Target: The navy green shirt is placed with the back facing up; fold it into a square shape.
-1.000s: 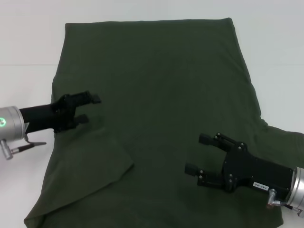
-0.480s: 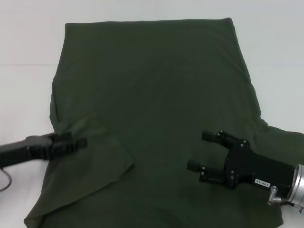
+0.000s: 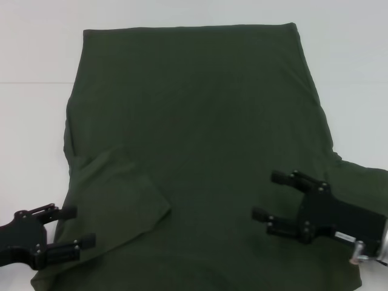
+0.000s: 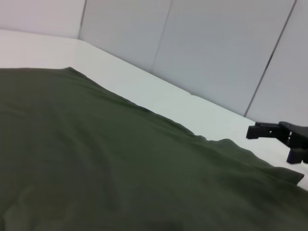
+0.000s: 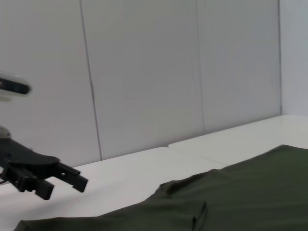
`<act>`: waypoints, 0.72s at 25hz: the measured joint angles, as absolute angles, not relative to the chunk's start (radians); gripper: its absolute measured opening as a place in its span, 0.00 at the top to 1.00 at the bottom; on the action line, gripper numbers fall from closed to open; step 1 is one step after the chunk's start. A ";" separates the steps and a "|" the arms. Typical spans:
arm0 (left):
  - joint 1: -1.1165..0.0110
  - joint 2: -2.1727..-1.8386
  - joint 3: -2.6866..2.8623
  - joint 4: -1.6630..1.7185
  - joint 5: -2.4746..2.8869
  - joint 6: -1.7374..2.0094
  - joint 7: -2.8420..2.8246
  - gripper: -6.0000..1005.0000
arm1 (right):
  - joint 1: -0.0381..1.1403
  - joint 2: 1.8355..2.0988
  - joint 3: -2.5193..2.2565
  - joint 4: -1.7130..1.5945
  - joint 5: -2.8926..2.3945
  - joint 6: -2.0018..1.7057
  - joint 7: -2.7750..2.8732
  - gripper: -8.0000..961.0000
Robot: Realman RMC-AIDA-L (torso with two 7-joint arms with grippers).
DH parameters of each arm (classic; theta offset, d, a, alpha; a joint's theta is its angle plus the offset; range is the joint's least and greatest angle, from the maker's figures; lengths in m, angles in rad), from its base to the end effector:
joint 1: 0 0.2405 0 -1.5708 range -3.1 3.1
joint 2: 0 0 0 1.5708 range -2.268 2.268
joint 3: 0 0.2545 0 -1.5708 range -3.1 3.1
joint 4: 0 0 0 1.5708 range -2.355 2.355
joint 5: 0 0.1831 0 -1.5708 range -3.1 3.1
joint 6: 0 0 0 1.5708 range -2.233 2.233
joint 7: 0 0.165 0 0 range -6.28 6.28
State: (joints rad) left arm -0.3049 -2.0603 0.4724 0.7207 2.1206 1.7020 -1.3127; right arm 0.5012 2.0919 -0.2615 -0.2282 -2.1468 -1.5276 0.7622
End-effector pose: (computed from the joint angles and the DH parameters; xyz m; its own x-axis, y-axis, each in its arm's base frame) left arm -0.3093 0.2477 0.0145 0.7301 0.4373 0.5250 0.6046 -0.7715 -0.1981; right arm 0.2570 0.2800 -0.0568 0.7500 -0.1455 -0.6453 -0.4180 -0.8603 -0.2919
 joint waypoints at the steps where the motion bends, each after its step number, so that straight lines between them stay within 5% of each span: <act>1: -0.297 -2.060 0.467 0.721 2.118 1.703 -1.300 0.19 | 0.495 2.091 -0.260 -0.241 -2.146 -1.533 0.776 0.02; 10: -0.278 -2.066 0.441 0.786 2.116 1.767 -1.280 0.16 | 0.430 2.079 -0.261 -0.654 -2.158 -1.725 1.429 0.02; 18: -0.282 -2.070 0.437 0.822 2.121 1.813 -1.250 0.16 | 0.436 2.010 -0.311 -0.931 -2.308 -1.790 2.046 0.02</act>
State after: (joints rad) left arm -0.2825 -2.0705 0.4374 0.8215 2.1206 1.8134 -1.2503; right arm 0.4355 2.0100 -0.3106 -0.9312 -2.3085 -1.7902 2.0464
